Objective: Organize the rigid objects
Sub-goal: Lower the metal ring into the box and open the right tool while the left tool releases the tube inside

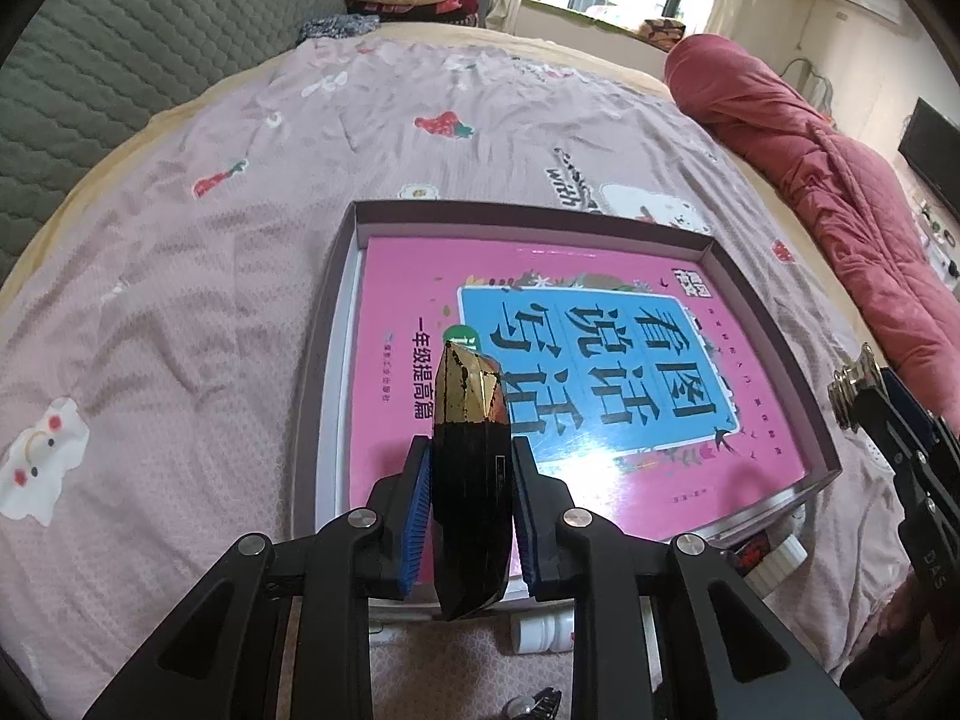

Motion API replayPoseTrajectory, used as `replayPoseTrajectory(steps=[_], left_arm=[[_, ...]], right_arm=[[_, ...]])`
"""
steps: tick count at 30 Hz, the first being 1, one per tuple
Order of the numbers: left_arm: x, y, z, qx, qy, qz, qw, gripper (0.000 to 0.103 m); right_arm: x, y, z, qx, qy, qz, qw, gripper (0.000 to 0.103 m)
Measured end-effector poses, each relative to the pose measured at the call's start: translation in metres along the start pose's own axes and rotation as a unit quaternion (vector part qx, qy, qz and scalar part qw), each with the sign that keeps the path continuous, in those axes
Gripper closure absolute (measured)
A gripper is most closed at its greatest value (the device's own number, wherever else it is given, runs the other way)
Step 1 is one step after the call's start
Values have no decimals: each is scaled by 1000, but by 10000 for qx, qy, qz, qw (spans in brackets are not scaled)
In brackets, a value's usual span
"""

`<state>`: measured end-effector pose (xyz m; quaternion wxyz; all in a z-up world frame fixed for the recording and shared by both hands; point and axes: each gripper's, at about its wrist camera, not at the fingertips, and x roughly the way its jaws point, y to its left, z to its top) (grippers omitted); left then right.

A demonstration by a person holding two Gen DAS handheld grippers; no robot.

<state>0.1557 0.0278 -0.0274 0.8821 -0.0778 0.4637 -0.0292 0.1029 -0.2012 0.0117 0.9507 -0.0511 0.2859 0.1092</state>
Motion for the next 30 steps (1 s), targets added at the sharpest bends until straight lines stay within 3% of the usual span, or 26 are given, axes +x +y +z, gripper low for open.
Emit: replayPoseTrajectory(steps=[16, 30], left_arm=[[25, 7, 4, 55, 72, 234, 9997, 79], [23, 16, -6, 12, 86, 310, 9995, 79]], right_arm=[[14, -3, -7, -32, 339, -134, 9993, 60], [30, -4, -16, -91, 767, -297, 9966, 60]])
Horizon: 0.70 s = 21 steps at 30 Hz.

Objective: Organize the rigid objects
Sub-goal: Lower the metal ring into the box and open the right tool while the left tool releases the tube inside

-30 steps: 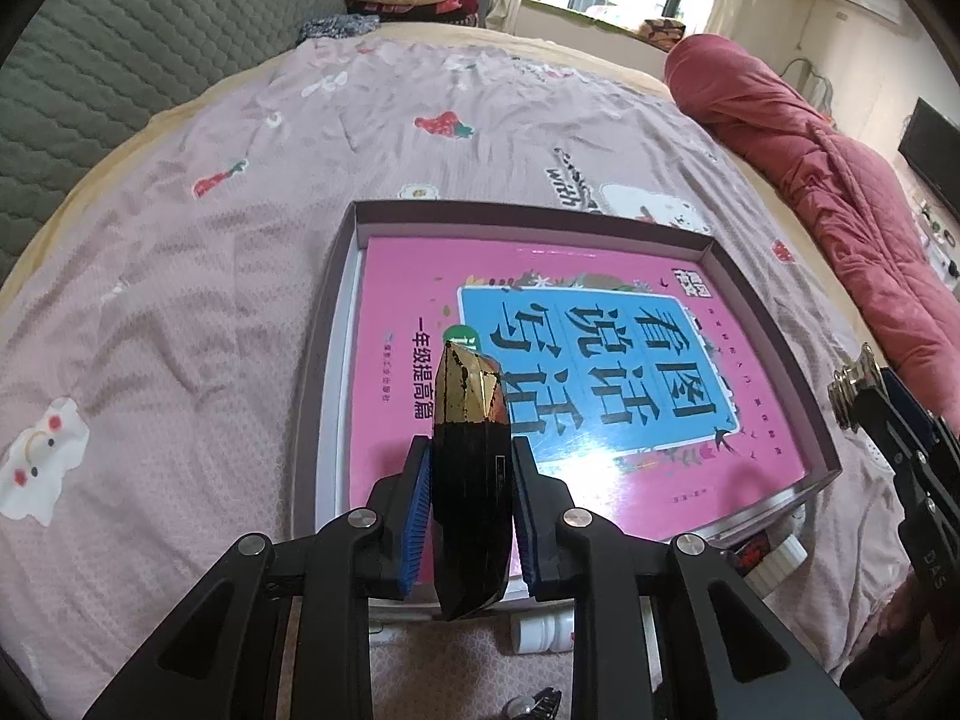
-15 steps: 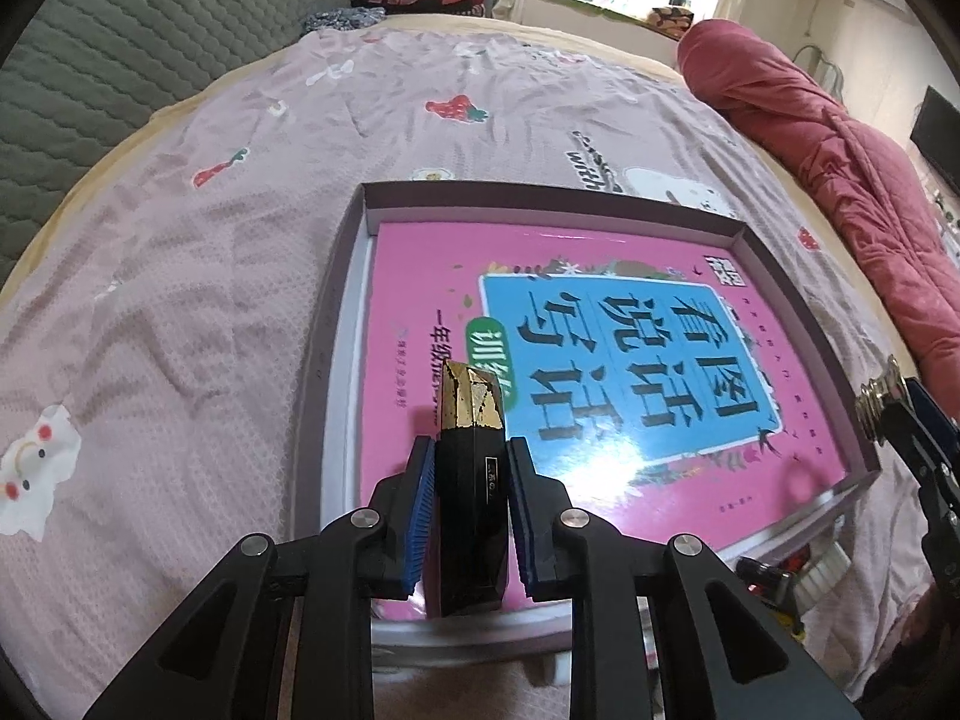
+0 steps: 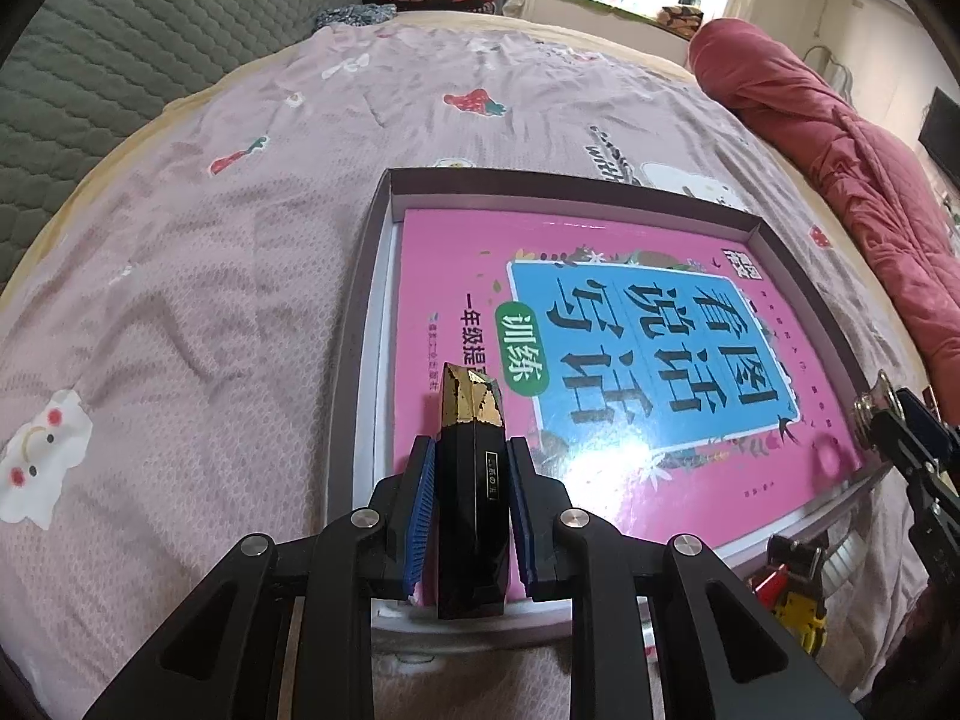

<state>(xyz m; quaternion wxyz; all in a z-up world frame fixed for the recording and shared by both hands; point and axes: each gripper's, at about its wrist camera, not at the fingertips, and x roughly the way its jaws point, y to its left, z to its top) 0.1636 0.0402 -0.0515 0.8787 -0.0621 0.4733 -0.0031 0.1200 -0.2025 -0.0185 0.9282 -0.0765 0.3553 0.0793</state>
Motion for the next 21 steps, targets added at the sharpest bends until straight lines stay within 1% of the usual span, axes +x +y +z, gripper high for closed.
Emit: replayPoseTrajectory(steps=[7, 21], left_arm=[[-8, 1, -5, 28, -40, -24, 10000, 79], [-20, -2, -9, 52, -80, -179, 9998, 79]], right_arm=[[7, 5, -6, -164, 241, -115, 9995, 60], [9, 1, -7, -71, 266, -49, 9996, 60]])
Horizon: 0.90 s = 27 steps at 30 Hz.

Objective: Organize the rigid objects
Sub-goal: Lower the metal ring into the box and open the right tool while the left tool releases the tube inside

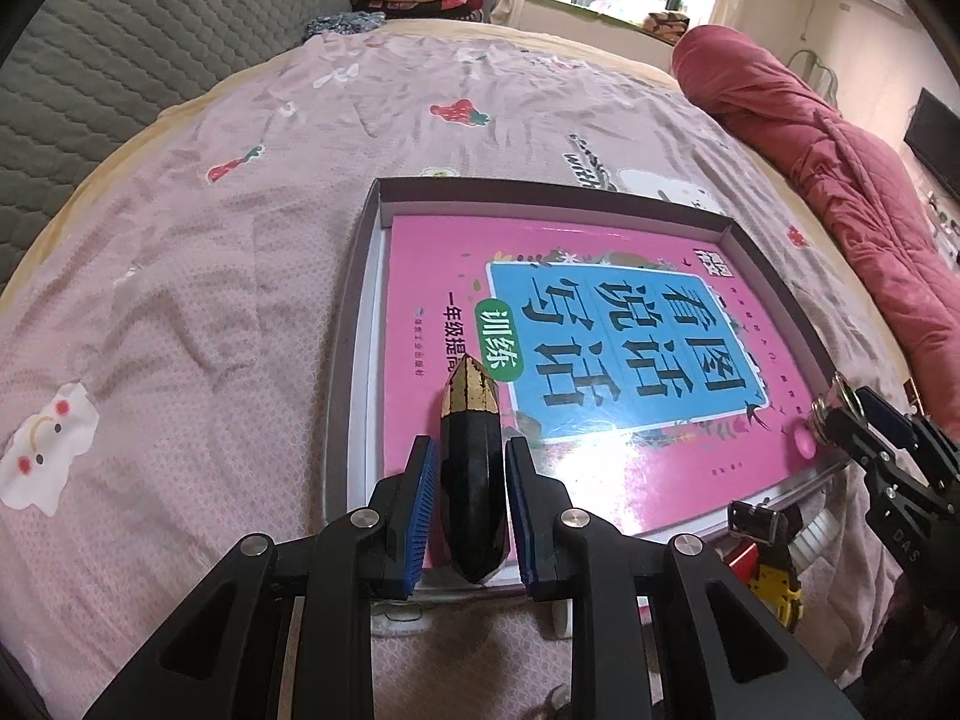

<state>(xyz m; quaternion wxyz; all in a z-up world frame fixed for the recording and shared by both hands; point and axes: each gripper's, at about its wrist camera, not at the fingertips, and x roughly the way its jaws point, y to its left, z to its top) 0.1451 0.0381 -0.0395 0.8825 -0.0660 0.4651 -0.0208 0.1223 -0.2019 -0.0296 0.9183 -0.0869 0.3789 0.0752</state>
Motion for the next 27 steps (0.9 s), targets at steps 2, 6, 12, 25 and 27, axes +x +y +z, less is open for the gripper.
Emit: replayPoseTrajectory(steps=[2, 6, 12, 25, 27], left_arm=[[-1, 0, -1, -5, 8, -5, 10000, 79], [-1, 1, -1, -22, 31, -3, 10000, 79], [-3, 2, -2, -59, 20, -1, 10000, 79], [-8, 10, -2, -152, 1, 89, 9998, 78], [-9, 10, -2, -142, -2, 104, 9998, 77]], right_arm=[[-1, -1, 0, 35, 7, 26, 10000, 60], [-2, -2, 1, 56, 18, 47, 10000, 60], [-3, -5, 2, 141, 21, 115, 9998, 60], [-11, -3, 4, 188, -184, 219, 9994, 53], [-14, -3, 5, 209, -264, 244, 9991, 51]])
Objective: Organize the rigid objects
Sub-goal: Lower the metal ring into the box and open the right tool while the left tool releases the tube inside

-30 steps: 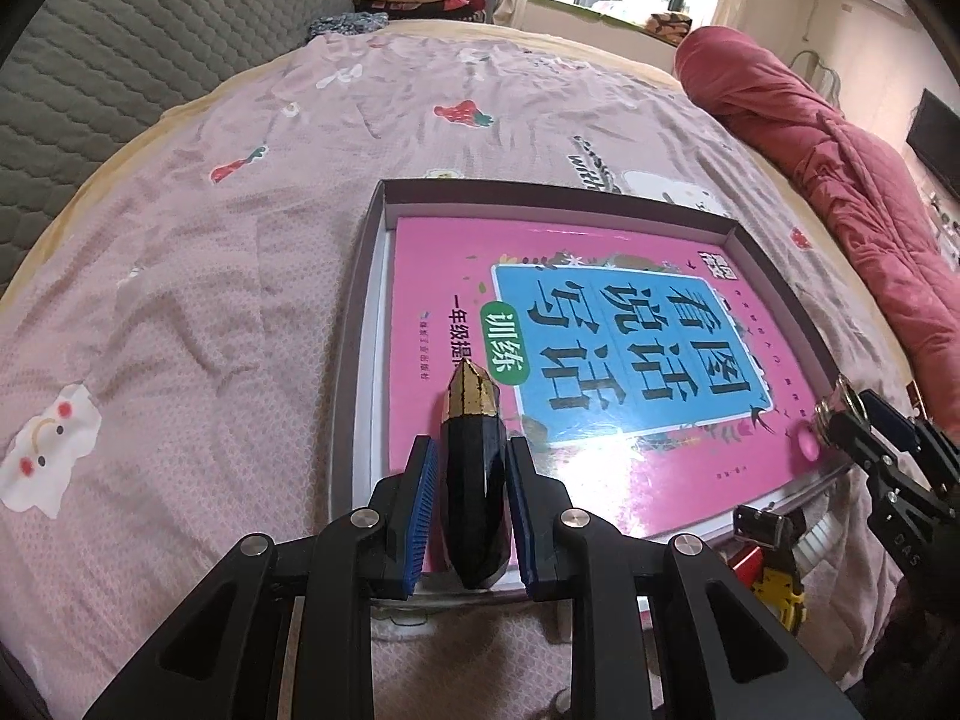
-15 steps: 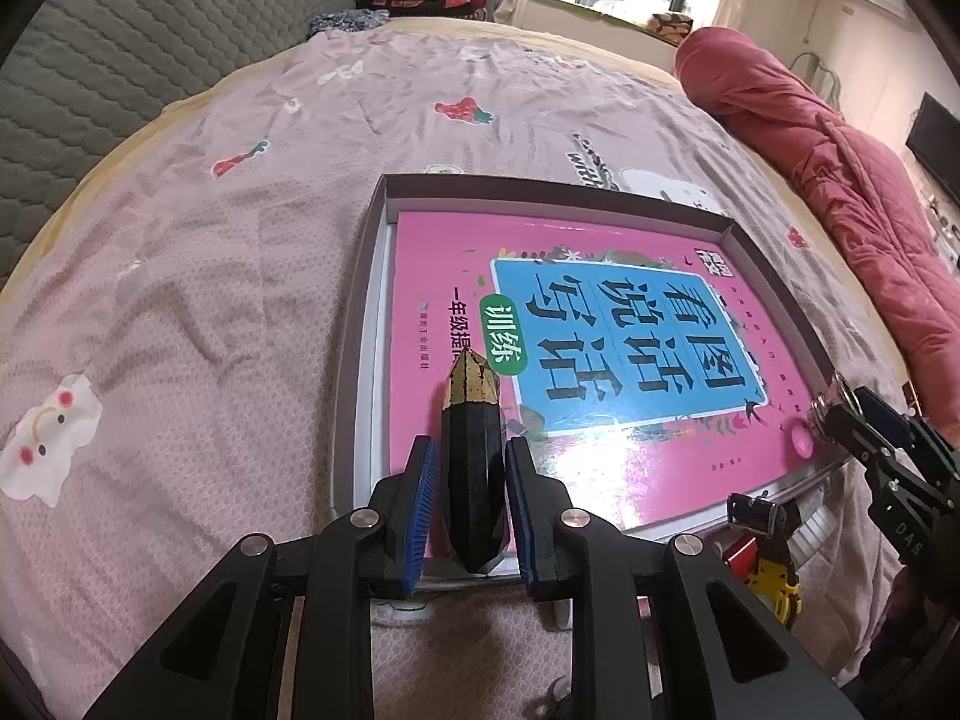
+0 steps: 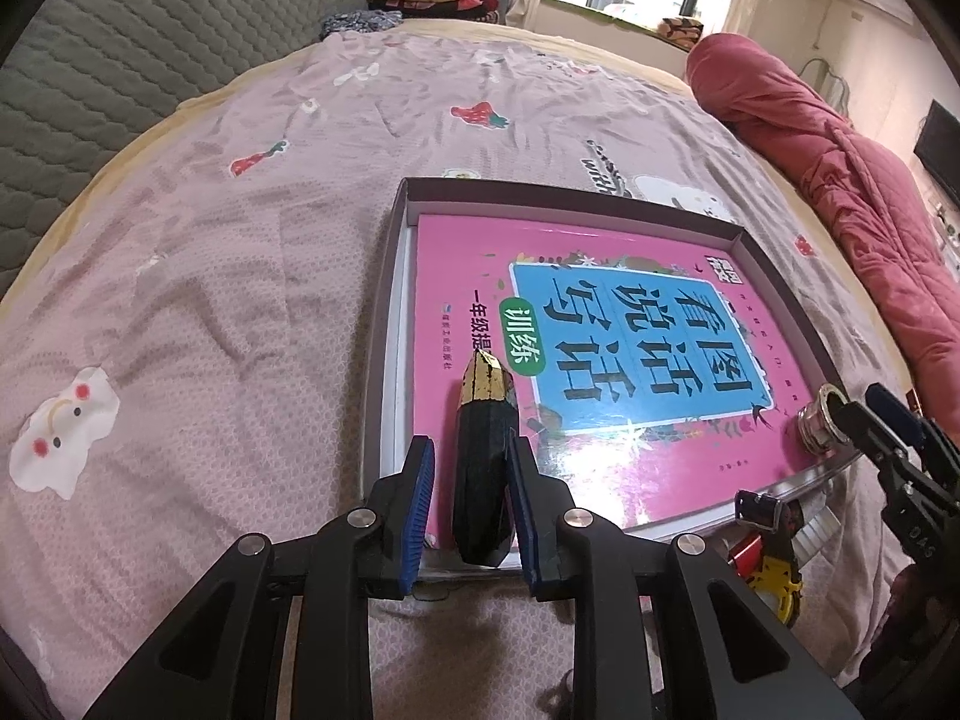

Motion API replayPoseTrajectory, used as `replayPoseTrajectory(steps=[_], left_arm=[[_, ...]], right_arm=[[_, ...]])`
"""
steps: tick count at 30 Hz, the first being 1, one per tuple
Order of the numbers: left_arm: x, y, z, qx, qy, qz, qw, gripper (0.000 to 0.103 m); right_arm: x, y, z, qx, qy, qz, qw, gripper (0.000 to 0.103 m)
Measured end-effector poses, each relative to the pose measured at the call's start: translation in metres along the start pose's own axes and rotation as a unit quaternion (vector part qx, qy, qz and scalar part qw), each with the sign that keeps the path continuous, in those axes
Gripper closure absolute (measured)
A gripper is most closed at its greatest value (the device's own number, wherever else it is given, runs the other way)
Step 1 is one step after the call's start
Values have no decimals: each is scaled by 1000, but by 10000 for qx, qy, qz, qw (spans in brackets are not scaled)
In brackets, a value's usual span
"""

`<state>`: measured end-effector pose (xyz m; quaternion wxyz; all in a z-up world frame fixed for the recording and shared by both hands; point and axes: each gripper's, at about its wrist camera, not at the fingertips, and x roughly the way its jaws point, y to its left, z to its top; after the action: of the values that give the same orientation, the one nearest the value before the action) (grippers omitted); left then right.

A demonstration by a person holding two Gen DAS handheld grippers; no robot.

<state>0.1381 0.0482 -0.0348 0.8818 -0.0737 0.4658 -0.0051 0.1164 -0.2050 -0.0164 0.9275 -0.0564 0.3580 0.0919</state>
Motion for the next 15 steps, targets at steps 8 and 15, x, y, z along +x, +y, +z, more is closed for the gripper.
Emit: replayPoseTrajectory(steps=[8, 15], left_arm=[[-7, -3, -1, 25, -34, -31, 10000, 77], [-13, -5, -1, 37, -67, -59, 10000, 76]], right_arm=[[-10, -1, 3, 47, -257, 62, 9996, 50], [-14, -1, 5, 48, -369, 97, 9993, 49]])
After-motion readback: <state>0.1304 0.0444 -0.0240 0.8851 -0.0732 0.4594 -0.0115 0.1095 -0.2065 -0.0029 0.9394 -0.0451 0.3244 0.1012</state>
